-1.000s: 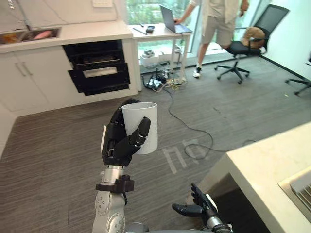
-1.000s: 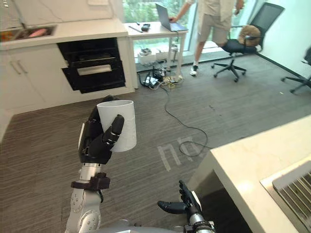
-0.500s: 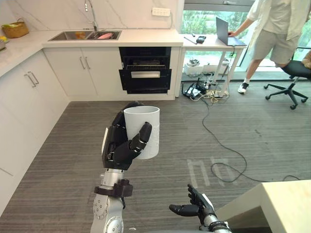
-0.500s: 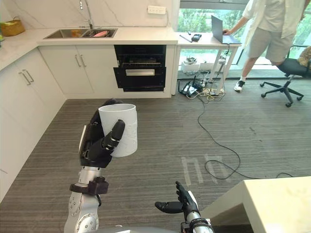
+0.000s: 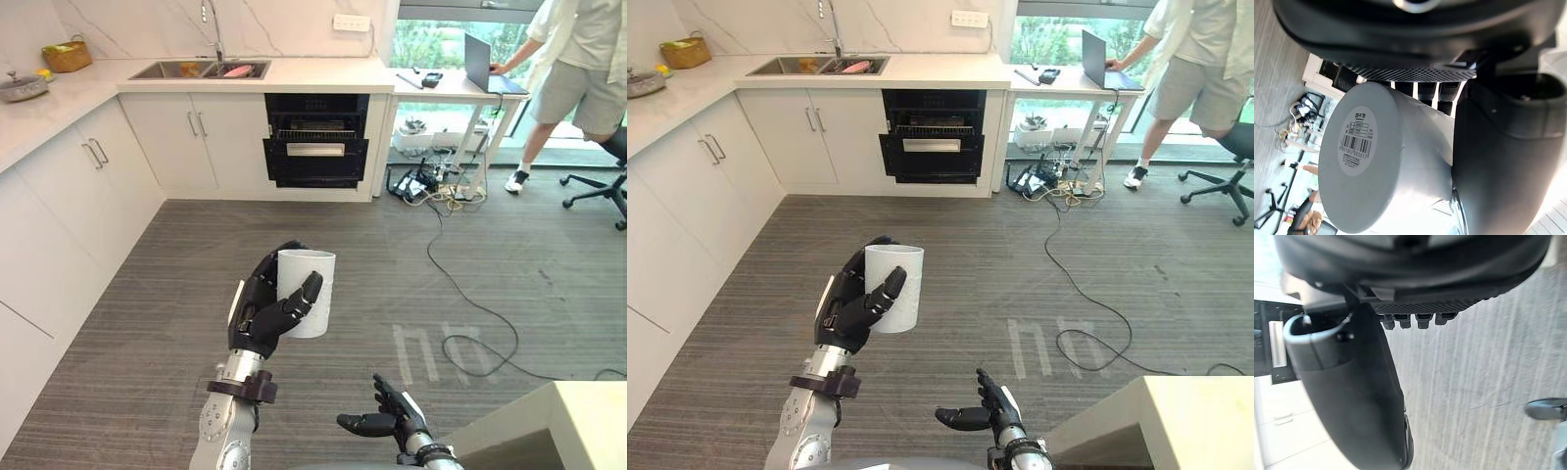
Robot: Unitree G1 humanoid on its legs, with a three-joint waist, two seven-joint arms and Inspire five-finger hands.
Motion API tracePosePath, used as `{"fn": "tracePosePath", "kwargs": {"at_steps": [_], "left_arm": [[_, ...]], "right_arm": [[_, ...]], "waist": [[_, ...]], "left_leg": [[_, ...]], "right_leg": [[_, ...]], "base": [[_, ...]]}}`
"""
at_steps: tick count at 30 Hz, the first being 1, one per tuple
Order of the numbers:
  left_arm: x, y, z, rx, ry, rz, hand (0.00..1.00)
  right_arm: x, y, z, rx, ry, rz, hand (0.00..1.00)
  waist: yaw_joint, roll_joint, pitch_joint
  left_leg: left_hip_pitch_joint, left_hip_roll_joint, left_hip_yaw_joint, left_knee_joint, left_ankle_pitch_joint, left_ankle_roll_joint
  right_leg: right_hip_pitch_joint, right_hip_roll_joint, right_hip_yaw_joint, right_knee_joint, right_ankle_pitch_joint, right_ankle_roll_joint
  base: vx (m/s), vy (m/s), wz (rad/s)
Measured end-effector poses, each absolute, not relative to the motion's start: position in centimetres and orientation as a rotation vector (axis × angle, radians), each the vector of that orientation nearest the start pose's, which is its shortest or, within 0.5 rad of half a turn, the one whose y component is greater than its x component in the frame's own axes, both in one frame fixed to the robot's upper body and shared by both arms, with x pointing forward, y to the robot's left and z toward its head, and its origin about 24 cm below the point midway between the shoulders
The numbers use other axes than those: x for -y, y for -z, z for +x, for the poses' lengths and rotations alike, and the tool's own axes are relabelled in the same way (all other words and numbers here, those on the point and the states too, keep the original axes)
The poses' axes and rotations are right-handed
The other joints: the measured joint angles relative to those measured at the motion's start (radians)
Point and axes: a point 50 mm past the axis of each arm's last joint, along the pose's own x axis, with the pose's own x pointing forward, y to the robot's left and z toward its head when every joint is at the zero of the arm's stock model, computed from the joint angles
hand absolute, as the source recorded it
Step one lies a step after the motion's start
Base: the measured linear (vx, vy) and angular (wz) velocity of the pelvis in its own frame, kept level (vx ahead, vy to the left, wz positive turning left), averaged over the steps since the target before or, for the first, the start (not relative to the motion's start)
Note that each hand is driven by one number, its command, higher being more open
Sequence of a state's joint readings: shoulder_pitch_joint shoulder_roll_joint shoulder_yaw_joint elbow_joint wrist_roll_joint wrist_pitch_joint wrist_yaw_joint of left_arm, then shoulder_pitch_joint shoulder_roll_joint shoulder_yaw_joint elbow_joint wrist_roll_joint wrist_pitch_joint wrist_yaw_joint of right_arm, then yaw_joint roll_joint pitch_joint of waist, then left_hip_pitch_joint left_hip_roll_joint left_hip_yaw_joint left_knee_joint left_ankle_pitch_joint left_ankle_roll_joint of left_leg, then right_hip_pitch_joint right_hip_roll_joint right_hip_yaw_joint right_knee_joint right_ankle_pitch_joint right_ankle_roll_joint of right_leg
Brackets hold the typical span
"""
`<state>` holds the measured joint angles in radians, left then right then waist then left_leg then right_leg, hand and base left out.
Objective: Walk over to the sink, pick up the cup, carry it to the dishwasher, place the cup inside the dishwasher, then close the dishwasher door
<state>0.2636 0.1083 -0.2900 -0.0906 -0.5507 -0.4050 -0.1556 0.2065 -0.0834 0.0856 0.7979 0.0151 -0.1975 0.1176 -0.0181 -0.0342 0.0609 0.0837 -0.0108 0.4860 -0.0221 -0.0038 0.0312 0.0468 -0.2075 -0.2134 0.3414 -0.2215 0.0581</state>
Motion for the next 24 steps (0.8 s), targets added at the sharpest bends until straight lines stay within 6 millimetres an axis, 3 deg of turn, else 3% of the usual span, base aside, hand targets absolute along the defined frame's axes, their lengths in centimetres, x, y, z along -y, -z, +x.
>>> {"fn": "tracePosePath", "kwargs": {"at_steps": [2, 4, 6, 8, 9, 10, 14, 15, 16, 19, 20, 24], "left_arm": [[-12.2, -4.3, 19.4, 0.209, 0.234, -0.497, 0.00], [-12.3, -4.4, 19.6, 0.217, 0.235, -0.493, 0.00], [-12.4, -4.5, 19.6, 0.220, 0.231, -0.491, 0.00], [-13.3, -4.3, 19.4, 0.216, 0.206, -0.471, 0.00], [-13.6, -4.2, 19.3, 0.213, 0.191, -0.468, 0.00], [-14.0, -3.9, 18.9, 0.203, 0.165, -0.467, 0.00], [-13.7, -4.0, 18.5, 0.215, 0.148, -0.494, 0.00], [-13.5, -4.0, 18.6, 0.217, 0.159, -0.500, 0.00], [-13.2, -4.1, 18.6, 0.219, 0.168, -0.507, 0.00], [-13.2, -3.9, 18.7, 0.212, 0.165, -0.506, 0.00], [-14.1, -1.6, 18.6, 0.076, 0.155, -0.433, 0.00], [-14.1, -1.6, 18.6, 0.076, 0.154, -0.432, 0.00]], "right_arm": [[16.4, 13.8, 10.9, -0.814, -0.116, -0.025, 1.00], [16.4, 13.4, 11.1, -0.788, -0.118, -0.025, 1.00], [16.3, 13.2, 11.2, -0.771, -0.128, -0.016, 1.00], [15.5, 13.2, 11.1, -0.770, -0.143, 0.011, 1.00], [15.3, 13.2, 11.0, -0.769, -0.151, 0.019, 1.00], [15.0, 13.2, 10.9, -0.770, -0.169, 0.029, 1.00], [15.2, 13.0, 11.1, -0.756, -0.197, 0.009, 1.00], [15.5, 12.9, 11.3, -0.750, -0.189, -0.003, 1.00], [15.9, 12.9, 11.5, -0.748, -0.180, -0.017, 1.00], [16.9, 13.0, 12.3, -0.750, -0.149, -0.056, 1.00], [18.6, 13.7, 12.6, -0.807, -0.135, -0.110, 1.00], [18.6, 13.7, 12.5, -0.810, -0.134, -0.109, 1.00]], "waist": [[-0.002, 0.004, 0.007], [-0.005, 0.007, 0.026], [-0.009, 0.010, 0.032], [0.000, -0.030, 0.032], [0.004, -0.037, 0.034], [0.004, -0.034, 0.034], [0.030, -0.005, -0.005], [0.027, -0.001, -0.014], [0.025, 0.002, -0.015], [0.030, 0.011, -0.020], [0.020, 0.079, -0.006], [0.017, 0.078, -0.005]], "left_leg": [[-0.006, 0.010, -0.011, 0.033, -0.023, 0.011], [-0.009, 0.034, -0.037, 0.058, -0.036, 0.015], [-0.031, 0.057, -0.071, 0.079, -0.039, 0.008], [-0.051, 0.058, -0.094, 0.141, -0.062, -0.011], [-0.054, 0.058, -0.096, 0.161, -0.073, -0.014], [-0.061, 0.072, -0.111, 0.207, -0.098, -0.030], [-0.118, 0.155, -0.104, 0.284, -0.134, -0.053], [-0.121, 0.179, -0.061, 0.277, -0.123, -0.055], [-0.122, 0.179, -0.064, 0.264, -0.097, -0.067], [-0.108, 0.165, -0.077, 0.222, -0.076, -0.067], [-0.040, 0.136, -0.113, 0.012, 0.067, -0.085], [-0.039, 0.137, -0.111, 0.012, 0.067, -0.085]], "right_leg": [[-0.032, -0.002, 0.029, 0.084, 0.001, -0.014], [-0.085, 0.010, 0.050, 0.178, -0.028, -0.065], [-0.120, 0.043, 0.086, 0.157, -0.052, -0.043], [-0.117, 0.043, 0.105, 0.045, -0.044, -0.036], [-0.114, 0.042, 0.110, 0.036, -0.027, -0.030], [-0.089, 0.043, 0.096, 0.024, 0.001, -0.001], [-0.061, 0.090, 0.033, -0.056, 0.046, -0.019], [-0.058, 0.092, 0.005, -0.069, 0.056, -0.017], [-0.058, 0.091, -0.008, -0.069, 0.055, -0.018], [-0.038, 0.095, -0.022, -0.099, 0.056, -0.018], [-0.025, 0.133, 0.002, -0.165, 0.097, -0.034], [-0.026, 0.135, 0.007, -0.168, 0.098, -0.035]], "base": [[-0.03, -0.013, 0.11], [-0.03, -0.057, 0.33], [-0.01, -0.054, 0.53], [0.05, -0.131, 0.39], [0.09, -0.191, 0.25], [0.09, -0.155, 0.19], [0.11, -0.154, 0.29], [0.18, -0.134, 0.50], [0.22, -0.128, 0.48], [0.15, -0.053, 0.18], [0.06, -0.018, 0.07], [0.00, 0.000, -0.01]]}}
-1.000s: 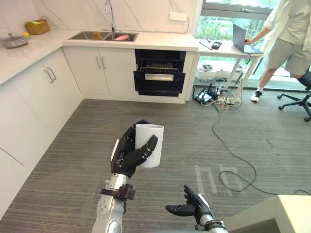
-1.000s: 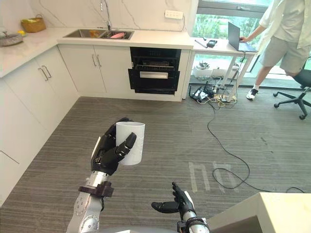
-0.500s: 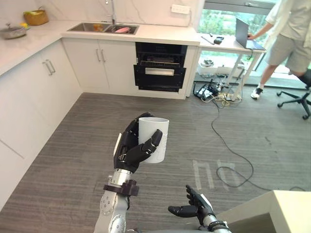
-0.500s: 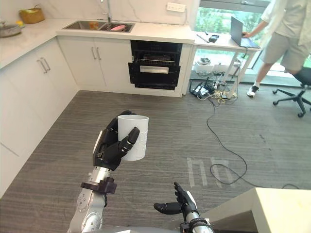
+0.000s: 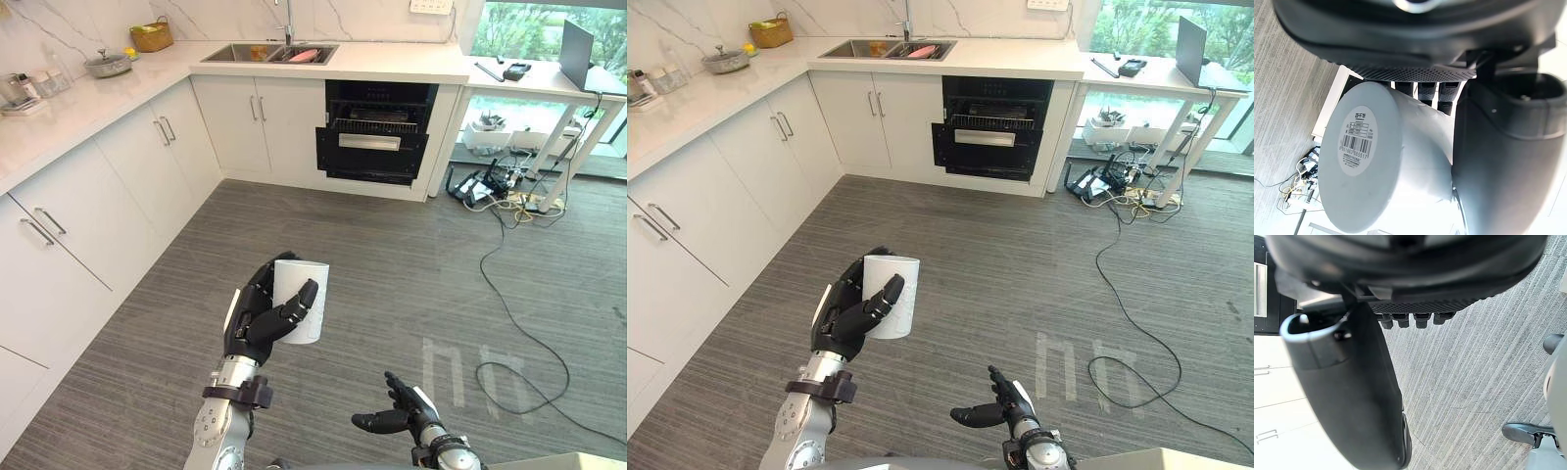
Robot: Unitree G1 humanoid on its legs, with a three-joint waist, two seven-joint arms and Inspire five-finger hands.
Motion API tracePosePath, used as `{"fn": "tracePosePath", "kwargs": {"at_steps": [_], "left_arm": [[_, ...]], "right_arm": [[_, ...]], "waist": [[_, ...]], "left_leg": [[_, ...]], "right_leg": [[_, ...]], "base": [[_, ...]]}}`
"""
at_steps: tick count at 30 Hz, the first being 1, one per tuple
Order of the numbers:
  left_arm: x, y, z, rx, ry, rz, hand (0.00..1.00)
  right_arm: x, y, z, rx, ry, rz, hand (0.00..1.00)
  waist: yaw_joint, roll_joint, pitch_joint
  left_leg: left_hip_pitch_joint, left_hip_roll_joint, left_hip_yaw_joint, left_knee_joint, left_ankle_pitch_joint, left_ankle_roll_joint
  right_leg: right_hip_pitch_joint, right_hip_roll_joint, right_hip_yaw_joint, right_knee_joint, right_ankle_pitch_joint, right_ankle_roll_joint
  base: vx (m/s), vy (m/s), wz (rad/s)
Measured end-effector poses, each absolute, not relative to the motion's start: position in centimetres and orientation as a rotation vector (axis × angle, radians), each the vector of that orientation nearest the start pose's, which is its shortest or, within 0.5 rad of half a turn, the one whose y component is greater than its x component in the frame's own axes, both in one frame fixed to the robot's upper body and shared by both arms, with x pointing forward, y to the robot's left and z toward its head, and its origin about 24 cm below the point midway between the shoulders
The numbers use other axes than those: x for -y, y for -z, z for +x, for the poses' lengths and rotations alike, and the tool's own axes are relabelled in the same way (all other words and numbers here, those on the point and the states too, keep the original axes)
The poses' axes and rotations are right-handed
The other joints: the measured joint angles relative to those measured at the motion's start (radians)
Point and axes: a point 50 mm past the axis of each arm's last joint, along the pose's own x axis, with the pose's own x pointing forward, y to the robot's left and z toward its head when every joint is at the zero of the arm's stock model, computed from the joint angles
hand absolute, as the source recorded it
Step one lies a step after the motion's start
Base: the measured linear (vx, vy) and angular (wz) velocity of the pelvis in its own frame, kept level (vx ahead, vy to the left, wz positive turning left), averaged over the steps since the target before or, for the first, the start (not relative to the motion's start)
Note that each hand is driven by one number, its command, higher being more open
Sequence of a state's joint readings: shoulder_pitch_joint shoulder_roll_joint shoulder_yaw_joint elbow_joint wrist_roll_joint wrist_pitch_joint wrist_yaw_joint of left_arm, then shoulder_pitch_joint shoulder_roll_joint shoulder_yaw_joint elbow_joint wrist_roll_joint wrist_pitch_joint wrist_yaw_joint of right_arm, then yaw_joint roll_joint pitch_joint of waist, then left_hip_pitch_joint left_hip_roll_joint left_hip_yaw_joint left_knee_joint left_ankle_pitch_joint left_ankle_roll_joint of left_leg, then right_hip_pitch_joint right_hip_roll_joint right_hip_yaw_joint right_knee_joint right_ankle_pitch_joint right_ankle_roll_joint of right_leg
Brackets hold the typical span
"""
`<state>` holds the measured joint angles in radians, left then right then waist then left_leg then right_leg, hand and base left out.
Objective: Walk over to the sink, pick up the cup, carry it to the dishwasher, place the cup inside the dishwasher, then close the dishwasher door
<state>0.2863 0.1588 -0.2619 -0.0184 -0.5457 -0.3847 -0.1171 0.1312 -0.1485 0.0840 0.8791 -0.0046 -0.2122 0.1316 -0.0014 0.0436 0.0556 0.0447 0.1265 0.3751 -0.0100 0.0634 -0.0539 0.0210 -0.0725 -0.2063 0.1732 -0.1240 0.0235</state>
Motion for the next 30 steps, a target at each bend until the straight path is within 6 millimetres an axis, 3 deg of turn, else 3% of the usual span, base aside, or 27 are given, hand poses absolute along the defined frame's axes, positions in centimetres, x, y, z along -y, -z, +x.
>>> {"fn": "tracePosePath", "kwargs": {"at_steps": [4, 11, 20, 30], "left_arm": [[-14.4, -1.4, 18.6, 0.068, 0.140, -0.425, 0.00], [-15.3, -0.2, 18.5, 0.013, 0.103, -0.395, 0.00], [-15.7, 0.7, 17.4, -0.046, 0.065, -0.400, 0.00], [-17.1, 1.9, 15.5, -0.106, -0.025, -0.398, 0.00]], "right_arm": [[19.0, 14.1, 10.9, -0.846, -0.094, -0.081, 1.00], [20.1, 13.9, 9.9, -0.835, 0.024, -0.051, 1.00], [18.7, 13.3, 10.6, -0.775, 0.019, -0.027, 1.00], [18.6, 12.1, 11.1, -0.699, 0.002, -0.031, 1.00]], "waist": [[-0.003, 0.002, -0.004], [-0.025, -0.002, -0.006], [-0.012, -0.002, -0.005], [0.014, -0.016, 0.002]], "left_leg": [[0.016, -0.005, 0.006, -0.031, 0.008, -0.004], [0.043, -0.012, -0.017, -0.078, 0.030, -0.006], [0.060, -0.012, -0.042, -0.083, 0.030, -0.008], [0.055, -0.049, -0.089, -0.077, 0.020, 0.009]], "right_leg": [[0.012, 0.009, 0.003, -0.028, 0.010, -0.002], [0.077, 0.020, -0.039, -0.115, 0.042, 0.000], [0.107, 0.016, -0.065, -0.114, 0.033, 0.005], [0.094, -0.033, -0.102, -0.037, -0.017, 0.028]], "base": [[0.01, 0.000, -0.05], [0.06, 0.002, 0.12], [-0.02, 0.007, 0.09], [0.03, 0.036, 0.15]]}}
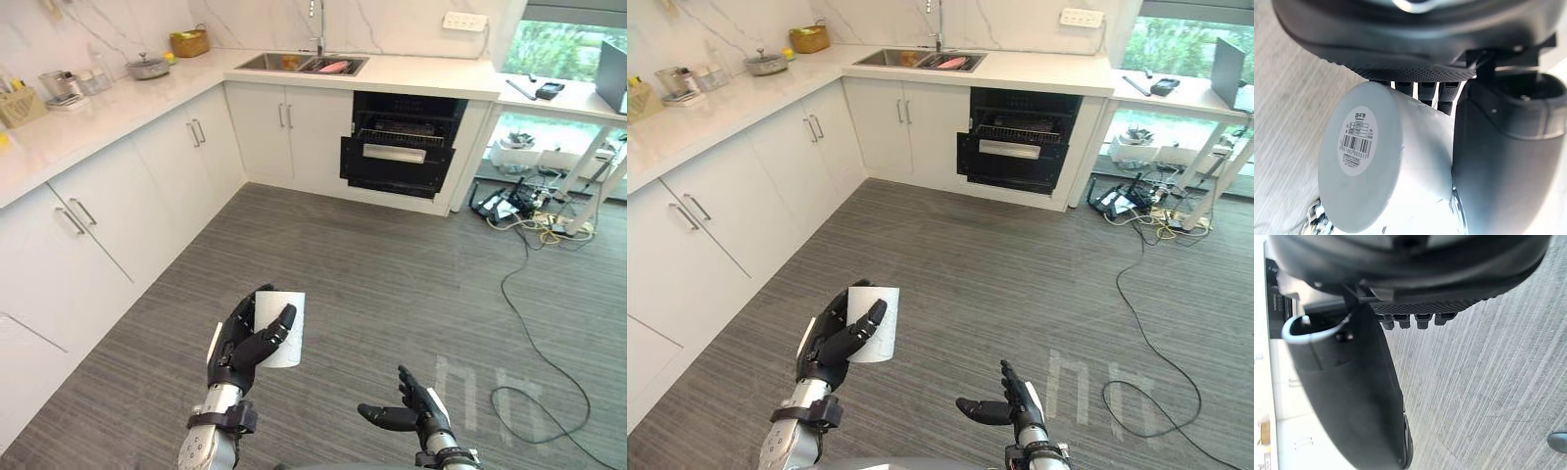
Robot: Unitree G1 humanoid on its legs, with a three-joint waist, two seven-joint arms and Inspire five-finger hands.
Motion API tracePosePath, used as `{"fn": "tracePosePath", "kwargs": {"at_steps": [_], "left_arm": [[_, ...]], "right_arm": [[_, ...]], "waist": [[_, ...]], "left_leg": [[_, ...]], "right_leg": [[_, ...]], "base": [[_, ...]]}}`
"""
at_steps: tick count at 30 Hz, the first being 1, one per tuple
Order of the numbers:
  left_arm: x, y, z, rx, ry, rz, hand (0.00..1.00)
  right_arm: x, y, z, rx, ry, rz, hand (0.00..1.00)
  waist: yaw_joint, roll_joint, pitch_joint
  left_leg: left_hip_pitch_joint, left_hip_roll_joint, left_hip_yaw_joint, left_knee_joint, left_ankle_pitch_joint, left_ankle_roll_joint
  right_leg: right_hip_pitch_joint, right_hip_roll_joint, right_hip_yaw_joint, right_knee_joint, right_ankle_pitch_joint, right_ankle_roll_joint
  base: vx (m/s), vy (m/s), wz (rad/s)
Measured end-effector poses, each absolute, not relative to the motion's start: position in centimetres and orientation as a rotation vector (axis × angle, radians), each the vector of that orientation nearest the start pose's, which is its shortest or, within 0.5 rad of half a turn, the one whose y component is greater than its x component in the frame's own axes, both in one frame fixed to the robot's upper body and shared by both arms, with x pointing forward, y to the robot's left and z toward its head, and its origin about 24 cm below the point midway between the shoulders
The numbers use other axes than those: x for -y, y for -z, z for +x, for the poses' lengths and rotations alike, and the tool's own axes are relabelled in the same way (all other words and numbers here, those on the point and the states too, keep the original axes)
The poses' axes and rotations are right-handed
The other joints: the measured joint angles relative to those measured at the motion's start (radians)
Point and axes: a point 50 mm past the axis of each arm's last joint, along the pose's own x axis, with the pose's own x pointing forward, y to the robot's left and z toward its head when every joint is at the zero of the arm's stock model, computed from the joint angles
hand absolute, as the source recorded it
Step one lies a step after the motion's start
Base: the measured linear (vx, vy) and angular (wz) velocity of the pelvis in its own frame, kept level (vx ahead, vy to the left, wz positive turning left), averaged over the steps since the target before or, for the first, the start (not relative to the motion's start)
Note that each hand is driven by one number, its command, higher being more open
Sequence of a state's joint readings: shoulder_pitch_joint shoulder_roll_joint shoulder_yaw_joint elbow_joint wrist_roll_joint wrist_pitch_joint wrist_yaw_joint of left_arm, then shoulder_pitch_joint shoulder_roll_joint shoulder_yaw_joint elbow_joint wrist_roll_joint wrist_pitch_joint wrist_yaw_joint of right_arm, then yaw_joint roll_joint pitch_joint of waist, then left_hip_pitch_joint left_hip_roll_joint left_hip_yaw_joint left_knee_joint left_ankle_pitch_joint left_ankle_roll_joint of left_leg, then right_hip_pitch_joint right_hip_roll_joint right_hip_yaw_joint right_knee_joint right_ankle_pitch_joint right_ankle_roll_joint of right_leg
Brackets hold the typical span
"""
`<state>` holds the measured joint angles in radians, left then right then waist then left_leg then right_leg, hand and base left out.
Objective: Walk over to the sink, pick up the cup, carry it to the dishwasher, place the cup inside the dishwasher, then close the dishwasher door
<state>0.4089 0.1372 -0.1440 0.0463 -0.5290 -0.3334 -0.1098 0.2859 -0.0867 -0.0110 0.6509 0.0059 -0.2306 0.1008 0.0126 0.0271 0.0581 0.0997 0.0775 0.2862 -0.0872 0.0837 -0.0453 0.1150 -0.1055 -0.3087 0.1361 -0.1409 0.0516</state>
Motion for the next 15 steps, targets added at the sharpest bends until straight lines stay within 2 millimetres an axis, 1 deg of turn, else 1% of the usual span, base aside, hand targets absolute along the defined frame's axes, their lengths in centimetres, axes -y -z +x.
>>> {"fn": "tracePosePath", "kwargs": {"at_steps": [2, 4, 5, 6, 7, 8, 9, 10, 11, 12, 13, 14, 15], "left_arm": [[-17.4, 1.9, 15.3, -0.106, -0.041, -0.397, 0.00], [-17.5, 1.7, 15.4, -0.088, -0.058, -0.406, 0.00], [-17.5, 1.4, 15.5, -0.072, -0.066, -0.415, 0.00], [-17.4, 1.0, 15.6, -0.053, -0.066, -0.424, 0.00], [-17.3, 0.8, 15.7, -0.041, -0.062, -0.427, 0.00], [-17.1, 0.4, 15.9, -0.022, -0.051, -0.431, 0.00], [-17.0, 0.0, 16.0, -0.004, -0.045, -0.437, 0.00], [-16.9, -0.1, 16.1, 0.003, -0.044, -0.441, 0.00], [-17.1, -0.3, 16.2, 0.021, -0.048, -0.439, 0.00], [-17.3, -0.5, 16.1, 0.030, -0.053, -0.434, 0.00], [-17.3, -0.5, 16.1, 0.030, -0.055, -0.435, 0.00], [-17.2, -0.5, 16.1, 0.030, -0.055, -0.439, 0.00], [-17.3, -0.5, 16.1, 0.034, -0.057, -0.437, 0.00]], "right_arm": [[18.5, 11.8, 11.5, -0.680, -0.008, -0.029, 1.00], [18.5, 11.2, 12.1, -0.642, -0.015, -0.030, 1.00], [18.5, 10.8, 12.6, -0.612, -0.019, -0.033, 1.00], [18.5, 10.2, 13.1, -0.577, -0.022, -0.037, 1.00], [18.5, 9.9, 13.4, -0.559, -0.023, -0.040, 1.00], [18.7, 9.4, 13.8, -0.529, -0.022, -0.046, 1.00], [18.9, 9.0, 14.1, -0.509, -0.020, -0.055, 1.00], [19.1, 8.9, 14.1, -0.504, -0.019, -0.060, 1.00], [19.0, 8.8, 14.2, -0.497, -0.021, -0.061, 1.00], [18.8, 8.9, 13.9, -0.500, -0.026, -0.056, 1.00], [18.7, 9.0, 13.6, -0.508, -0.026, -0.054, 1.00], [18.5, 9.2, 13.1, -0.524, -0.029, -0.047, 1.00], [17.9, 9.7, 11.9, -0.558, -0.045, -0.028, 1.00]], "waist": [[0.001, -0.004, 0.003], [0.003, -0.012, 0.011], [0.003, -0.018, 0.016], [0.002, -0.021, 0.024], [0.001, -0.032, 0.033], [-0.001, -0.032, 0.037], [-0.004, -0.037, 0.047], [-0.003, -0.035, 0.053], [0.001, -0.042, 0.063], [-0.001, -0.056, 0.074], [-0.001, -0.059, 0.077], [-0.004, -0.055, 0.080], [-0.006, -0.053, 0.079]], "left_leg": [[-0.005, -0.009, -0.001, 0.009, -0.008, 0.008], [-0.036, -0.012, -0.002, 0.079, -0.052, 0.016], [-0.059, -0.012, -0.003, 0.139, -0.089, 0.019], [-0.083, -0.011, -0.008, 0.212, -0.136, 0.030], [-0.098, -0.012, -0.013, 0.248, -0.162, 0.035], [-0.124, -0.018, -0.023, 0.316, -0.211, 0.037], [-0.135, -0.028, -0.031, 0.359, -0.241, 0.046], [-0.136, -0.031, -0.033, 0.372, -0.250, 0.052], [-0.131, -0.048, -0.034, 0.391, -0.268, 0.065], [-0.118, -0.070, -0.042, 0.402, -0.283, 0.079], [-0.110, -0.079, -0.049, 0.406, -0.290, 0.086], [-0.100, -0.084, -0.063, 0.409, -0.299, 0.096], [-0.087, -0.087, -0.090, 0.414, -0.311, 0.109]], "right_leg": [[-0.005, -0.011, -0.001, 0.015, -0.005, 0.005], [-0.008, -0.025, -0.001, 0.025, -0.009, 0.011], [-0.008, -0.036, -0.001, 0.041, -0.016, 0.019], [-0.010, -0.052, -0.004, 0.075, -0.034, 0.028], [-0.016, -0.063, -0.007, 0.100, -0.048, 0.033], [-0.029, -0.089, -0.015, 0.161, -0.077, 0.045], [-0.059, -0.117, -0.022, 0.260, -0.096, 0.056], [-0.082, -0.133, -0.024, 0.325, -0.096, 0.056], [-0.146, -0.184, -0.023, 0.483, -0.089, 0.045], [-0.189, -0.228, -0.007, 0.611, -0.066, 0.007], [-0.208, -0.239, 0.012, 0.662, -0.046, -0.012], [-0.227, -0.242, 0.038, 0.704, -0.039, -0.016], [-0.247, -0.219, 0.057, 0.719, -0.087, 0.004]], "base": [[0.08, 0.055, 0.04], [0.06, 0.064, 0.01], [0.06, 0.076, 0.03], [0.04, 0.084, 0.07], [0.03, 0.127, 0.16], [0.00, 0.132, 0.24], [0.00, 0.141, 0.24], [0.01, 0.160, 0.21], [0.02, 0.164, 0.21], [0.03, 0.163, 0.24], [0.07, 0.126, 0.30], [0.12, 0.091, 0.47], [0.14, 0.071, 0.47]]}}
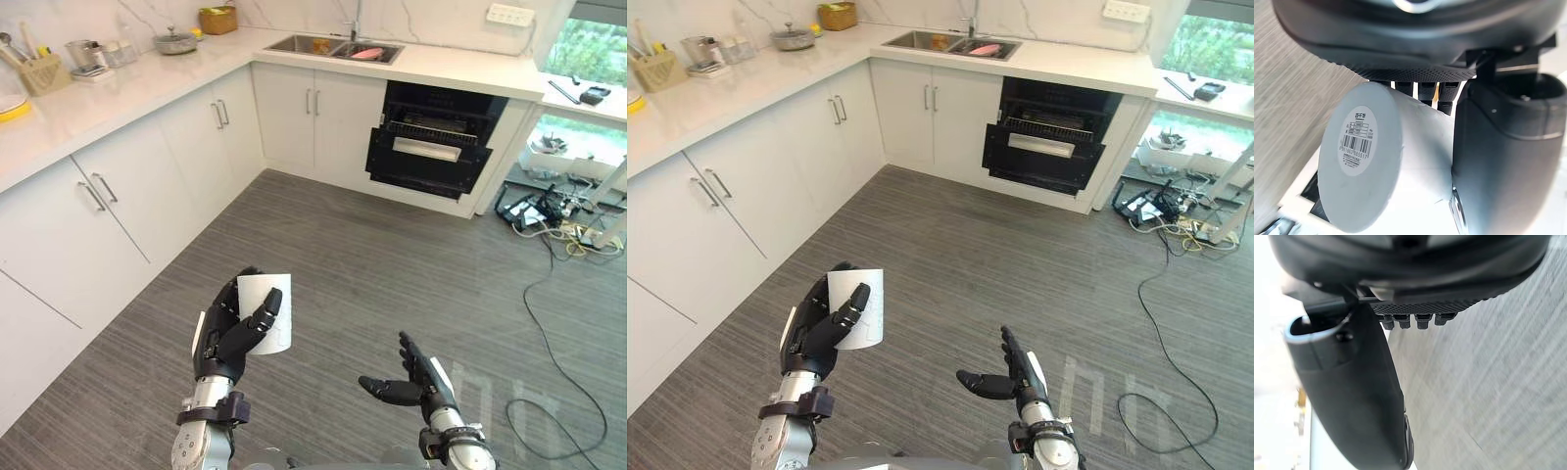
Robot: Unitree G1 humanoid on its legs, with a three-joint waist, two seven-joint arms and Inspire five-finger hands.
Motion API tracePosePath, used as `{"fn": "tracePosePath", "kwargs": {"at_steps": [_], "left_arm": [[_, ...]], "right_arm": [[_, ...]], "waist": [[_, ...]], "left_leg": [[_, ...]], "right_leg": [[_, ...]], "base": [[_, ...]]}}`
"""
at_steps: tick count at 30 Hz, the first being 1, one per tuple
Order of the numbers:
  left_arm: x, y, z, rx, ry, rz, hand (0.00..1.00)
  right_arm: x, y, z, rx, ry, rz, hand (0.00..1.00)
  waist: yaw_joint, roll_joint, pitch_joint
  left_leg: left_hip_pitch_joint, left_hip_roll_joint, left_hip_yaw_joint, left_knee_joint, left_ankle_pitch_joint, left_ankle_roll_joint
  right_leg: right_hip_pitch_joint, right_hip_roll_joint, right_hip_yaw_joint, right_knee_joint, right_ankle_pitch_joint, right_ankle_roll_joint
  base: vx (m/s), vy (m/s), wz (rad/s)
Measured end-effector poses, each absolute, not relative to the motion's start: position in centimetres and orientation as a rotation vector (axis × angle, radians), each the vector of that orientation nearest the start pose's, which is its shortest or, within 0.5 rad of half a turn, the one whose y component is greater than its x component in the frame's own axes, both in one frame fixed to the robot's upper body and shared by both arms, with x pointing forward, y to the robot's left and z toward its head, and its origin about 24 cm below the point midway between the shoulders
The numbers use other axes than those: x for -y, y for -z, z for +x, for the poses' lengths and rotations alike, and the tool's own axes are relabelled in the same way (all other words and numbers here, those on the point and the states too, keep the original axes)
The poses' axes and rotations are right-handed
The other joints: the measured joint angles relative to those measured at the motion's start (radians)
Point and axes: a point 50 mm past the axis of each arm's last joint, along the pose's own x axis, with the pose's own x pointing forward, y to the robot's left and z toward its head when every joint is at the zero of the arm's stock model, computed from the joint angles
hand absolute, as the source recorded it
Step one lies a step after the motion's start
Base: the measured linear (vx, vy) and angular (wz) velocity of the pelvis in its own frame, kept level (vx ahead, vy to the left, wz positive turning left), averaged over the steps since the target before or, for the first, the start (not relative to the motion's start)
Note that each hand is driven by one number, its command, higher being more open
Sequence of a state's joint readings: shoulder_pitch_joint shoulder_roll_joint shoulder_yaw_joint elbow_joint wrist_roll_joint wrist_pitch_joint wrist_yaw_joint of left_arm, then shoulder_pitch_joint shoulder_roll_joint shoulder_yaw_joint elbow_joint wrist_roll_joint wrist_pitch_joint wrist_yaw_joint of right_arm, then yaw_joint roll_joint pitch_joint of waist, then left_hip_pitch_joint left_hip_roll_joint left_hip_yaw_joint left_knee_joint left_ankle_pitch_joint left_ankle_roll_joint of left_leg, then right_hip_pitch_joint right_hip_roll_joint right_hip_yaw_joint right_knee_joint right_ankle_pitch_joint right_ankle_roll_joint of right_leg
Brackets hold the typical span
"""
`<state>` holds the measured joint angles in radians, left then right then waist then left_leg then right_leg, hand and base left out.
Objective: Walk over to the sink, pick up the cup, carry it to the dishwasher, place the cup inside the dishwasher, then close the dishwasher door
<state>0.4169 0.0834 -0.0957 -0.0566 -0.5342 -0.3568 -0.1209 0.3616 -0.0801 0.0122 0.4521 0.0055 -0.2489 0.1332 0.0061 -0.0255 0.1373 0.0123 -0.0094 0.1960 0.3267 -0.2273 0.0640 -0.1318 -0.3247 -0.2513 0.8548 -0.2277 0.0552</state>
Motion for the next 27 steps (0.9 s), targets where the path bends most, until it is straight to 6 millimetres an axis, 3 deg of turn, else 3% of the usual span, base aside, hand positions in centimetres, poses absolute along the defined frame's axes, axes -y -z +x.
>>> {"fn": "tracePosePath", "kwargs": {"at_steps": [3, 6, 9, 10, 11, 12, 13, 15, 16, 18, 20, 23, 25, 26, 27], "left_arm": [[-17.3, -0.6, 16.1, 0.043, -0.060, -0.442, 0.00], [-16.8, -0.5, 16.0, 0.025, -0.020, -0.434, 0.00], [-16.5, 0.3, 15.0, -0.015, 0.002, -0.439, 0.00], [-16.3, 0.6, 14.6, -0.031, -0.001, -0.447, 0.00], [-16.1, 1.3, 13.1, -0.079, -0.032, -0.465, 0.00], [-15.9, 1.3, 12.8, -0.077, -0.034, -0.472, 0.00], [-15.6, 1.3, 12.9, -0.075, -0.030, -0.484, 0.00], [-15.2, 1.2, 12.9, -0.056, -0.039, -0.511, 0.00], [-15.1, 1.2, 13.0, -0.053, -0.039, -0.516, 0.00], [-14.9, 1.0, 13.2, -0.046, -0.023, -0.519, 0.00], [-14.9, 1.0, 13.4, -0.040, -0.017, -0.521, 0.00], [-14.9, 0.7, 13.8, -0.025, -0.008, -0.520, 0.00], [-14.9, 0.6, 14.0, -0.022, -0.005, -0.519, 0.00], [-15.0, 0.5, 14.0, -0.021, -0.009, -0.518, 0.00], [-15.1, 0.5, 14.0, -0.023, -0.012, -0.516, 0.00]], "right_arm": [[17.0, 9.9, 11.5, -0.570, -0.087, -0.009, 1.00], [16.8, 9.6, 11.6, -0.554, -0.108, -0.004, 1.00], [17.1, 9.1, 10.2, -0.549, -0.119, 0.001, 1.00], [17.2, 9.0, 9.9, -0.553, -0.123, -0.004, 1.00], [17.3, 8.8, 9.2, -0.563, -0.148, -0.021, 1.00], [17.1, 8.4, 9.4, -0.542, -0.159, -0.021, 1.00], [17.2, 8.1, 9.5, -0.530, -0.156, -0.028, 1.00], [17.2, 7.1, 10.1, -0.475, -0.169, -0.029, 1.00], [17.1, 7.0, 10.2, -0.467, -0.172, -0.028, 1.00], [17.1, 6.9, 10.4, -0.458, -0.154, -0.026, 1.00], [17.4, 6.8, 10.6, -0.452, -0.143, -0.026, 1.00], [17.6, 6.9, 10.8, -0.454, -0.131, -0.033, 1.00], [17.9, 7.2, 11.0, -0.458, -0.131, -0.045, 1.00], [18.1, 7.6, 11.0, -0.475, -0.127, -0.054, 1.00], [18.2, 7.9, 10.8, -0.493, -0.126, -0.058, 1.00]], "waist": [[-0.001, -0.001, 0.001], [-0.026, 0.000, 0.004], [-0.039, -0.011, -0.005], [-0.045, -0.005, -0.011], [-0.043, 0.019, -0.047], [-0.050, 0.040, -0.061], [-0.051, 0.048, -0.066], [-0.033, 0.053, -0.066], [-0.029, 0.059, -0.069], [-0.021, 0.055, -0.073], [-0.011, 0.052, -0.074], [0.016, 0.023, -0.066], [0.035, 0.017, -0.067], [0.040, 0.026, -0.070], [0.051, 0.025, -0.074]], "left_leg": [[0.006, 0.000, -0.019, 0.001, -0.014, 0.007], [0.024, 0.006, -0.062, 0.035, -0.069, -0.008], [0.072, 0.009, -0.114, 0.122, -0.182, -0.040], [0.095, 0.020, -0.124, 0.126, -0.203, -0.047], [0.158, 0.065, -0.117, 0.125, -0.228, -0.040], [0.119, 0.097, -0.103, 0.241, -0.223, -0.021], [0.073, 0.121, -0.099, 0.339, -0.202, -0.016], [-0.054, 0.220, -0.065, 0.658, -0.017, -0.032], [-0.077, 0.246, -0.055, 0.713, 0.000, -0.031], [-0.161, 0.276, -0.021, 0.793, -0.045, -0.033], [-0.223, 0.255, 0.019, 0.708, -0.094, -0.044], [-0.288, 0.154, 0.056, 0.383, -0.097, -0.064], [-0.324, 0.107, 0.025, 0.152, 0.015, -0.097], [-0.326, 0.102, 0.000, 0.027, 0.118, -0.109], [-0.321, 0.105, 0.002, 0.035, 0.186, -0.113]], "right_leg": [[-0.074, 0.043, -0.003, -0.043, -0.041, -0.009], [-0.175, 0.104, 0.032, -0.205, -0.019, 0.012], [-0.166, 0.122, 0.046, -0.267, 0.069, -0.049], [-0.152, 0.129, 0.036, -0.245, 0.076, -0.046], [-0.109, 0.167, 0.009, -0.235, 0.029, -0.046], [-0.089, 0.184, -0.009, -0.231, -0.003, -0.051], [-0.076, 0.195, -0.022, -0.233, -0.019, -0.054], [0.003, 0.246, -0.028, -0.265, -0.064, -0.083], [0.027, 0.260, -0.028, -0.281, -0.075, -0.095], [0.127, 0.278, -0.021, -0.369, -0.094, -0.103], [0.191, 0.267, -0.002, -0.444, -0.084, -0.085], [0.311, 0.199, 0.032, -0.557, -0.078, -0.075], [0.353, 0.165, 0.074, -0.569, -0.077, -0.074], [0.385, 0.166, 0.110, -0.570, -0.078, -0.073], [0.406, 0.166, 0.138, -0.564, -0.084, -0.062]], "base": [[0.14, 0.024, 0.26], [0.27, -0.075, 0.45], [0.29, -0.137, 0.47], [0.62, -0.239, 0.29], [0.57, -0.167, 0.21], [0.57, -0.161, 0.18], [0.56, -0.178, 0.18], [0.60, -0.190, -0.09], [0.55, -0.090, -0.21], [0.58, -0.051, -0.14], [0.56, 0.049, -0.26], [0.51, 0.131, -0.31], [0.58, 0.235, -0.41], [0.44, 0.258, -0.46], [0.68, 0.421, -0.62]]}}
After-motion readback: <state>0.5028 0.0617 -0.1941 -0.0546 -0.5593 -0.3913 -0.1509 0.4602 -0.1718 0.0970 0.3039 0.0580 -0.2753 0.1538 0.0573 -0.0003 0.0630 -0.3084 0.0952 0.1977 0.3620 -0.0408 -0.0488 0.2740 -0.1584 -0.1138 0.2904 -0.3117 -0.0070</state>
